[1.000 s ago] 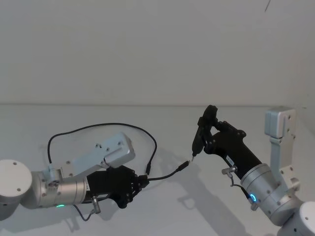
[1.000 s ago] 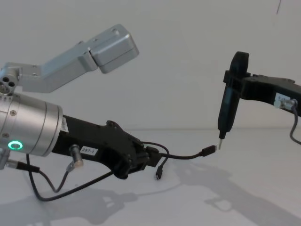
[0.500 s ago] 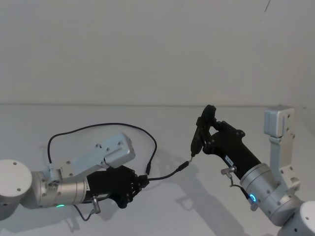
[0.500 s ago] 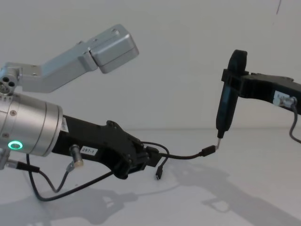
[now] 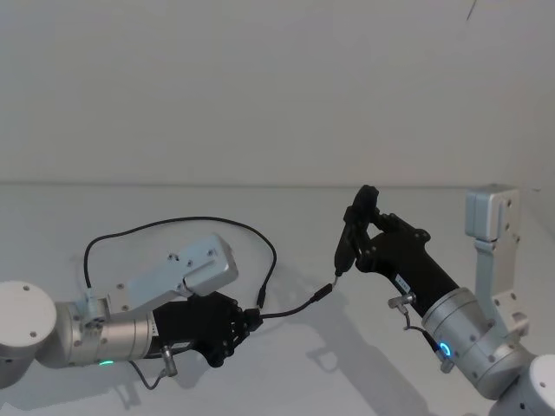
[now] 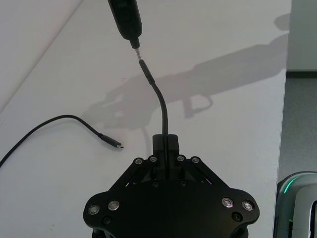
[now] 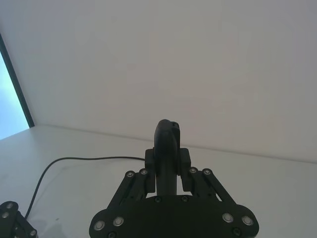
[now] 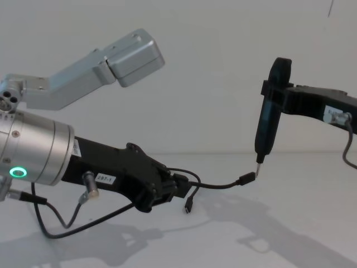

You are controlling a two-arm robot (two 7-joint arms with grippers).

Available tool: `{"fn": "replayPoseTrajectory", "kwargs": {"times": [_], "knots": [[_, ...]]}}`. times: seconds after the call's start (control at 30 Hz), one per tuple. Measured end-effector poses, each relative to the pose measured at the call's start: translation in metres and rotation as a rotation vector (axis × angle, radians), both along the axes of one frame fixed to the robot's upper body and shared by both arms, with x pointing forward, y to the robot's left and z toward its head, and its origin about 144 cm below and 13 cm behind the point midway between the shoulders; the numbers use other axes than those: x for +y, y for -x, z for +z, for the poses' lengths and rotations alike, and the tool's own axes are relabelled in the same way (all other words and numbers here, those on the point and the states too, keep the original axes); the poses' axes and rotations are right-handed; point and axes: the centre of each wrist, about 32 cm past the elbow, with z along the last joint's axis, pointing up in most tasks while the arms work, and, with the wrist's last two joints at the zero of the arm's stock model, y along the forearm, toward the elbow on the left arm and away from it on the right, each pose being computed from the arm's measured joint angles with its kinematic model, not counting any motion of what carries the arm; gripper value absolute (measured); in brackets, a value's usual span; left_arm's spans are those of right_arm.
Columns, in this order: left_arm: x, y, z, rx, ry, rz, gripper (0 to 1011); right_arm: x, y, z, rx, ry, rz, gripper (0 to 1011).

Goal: Pick up the data cable with the one hand.

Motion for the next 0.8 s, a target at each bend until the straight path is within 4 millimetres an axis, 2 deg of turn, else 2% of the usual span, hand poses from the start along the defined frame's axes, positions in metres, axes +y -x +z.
{"fn": "replayPoseTrajectory", "kwargs": {"times": [0.8], "knots": [[0.0000, 0.0000, 0.0000, 0.000, 0.000, 0.000, 38, 0.0012, 0.0013, 0.0014, 0.005, -0.004, 0.002, 279]]}}
